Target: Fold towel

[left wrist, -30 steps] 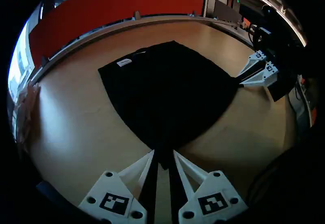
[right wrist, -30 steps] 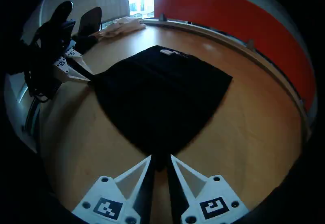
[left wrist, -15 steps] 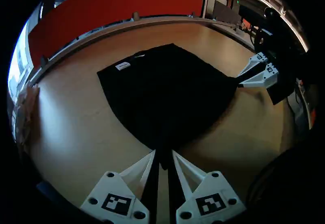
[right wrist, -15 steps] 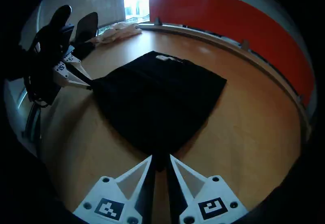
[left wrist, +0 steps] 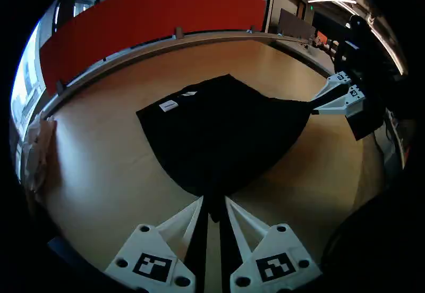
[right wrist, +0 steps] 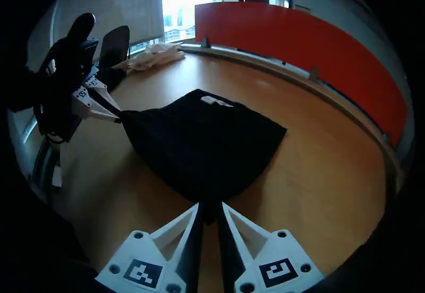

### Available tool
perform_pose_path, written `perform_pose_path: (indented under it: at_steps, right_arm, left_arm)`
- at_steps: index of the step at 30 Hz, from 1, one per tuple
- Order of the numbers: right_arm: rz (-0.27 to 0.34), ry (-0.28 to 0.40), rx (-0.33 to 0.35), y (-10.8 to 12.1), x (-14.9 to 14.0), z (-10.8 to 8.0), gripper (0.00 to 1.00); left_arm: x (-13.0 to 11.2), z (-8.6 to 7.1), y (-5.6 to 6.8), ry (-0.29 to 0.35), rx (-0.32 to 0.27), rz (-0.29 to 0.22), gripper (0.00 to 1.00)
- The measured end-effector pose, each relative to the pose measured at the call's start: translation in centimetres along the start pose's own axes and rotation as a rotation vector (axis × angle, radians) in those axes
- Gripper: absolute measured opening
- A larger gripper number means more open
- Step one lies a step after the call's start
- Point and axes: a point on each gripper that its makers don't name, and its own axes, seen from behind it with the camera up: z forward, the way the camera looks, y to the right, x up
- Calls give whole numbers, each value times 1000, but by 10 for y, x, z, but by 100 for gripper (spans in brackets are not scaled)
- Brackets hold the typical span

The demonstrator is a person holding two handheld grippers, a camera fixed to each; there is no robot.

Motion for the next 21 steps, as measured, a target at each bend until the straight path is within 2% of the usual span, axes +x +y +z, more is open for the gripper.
perform_pose_path:
  at_steps: [8,21]
  right_arm:
    - [-3,-3,9,-3,8,-17,16]
    - [-33,12,14,-11,31,-42,16]
  left_arm:
    - [10,-14,8,8,-3,-16,13]
    - [28,-41,10,25,7,-49,13]
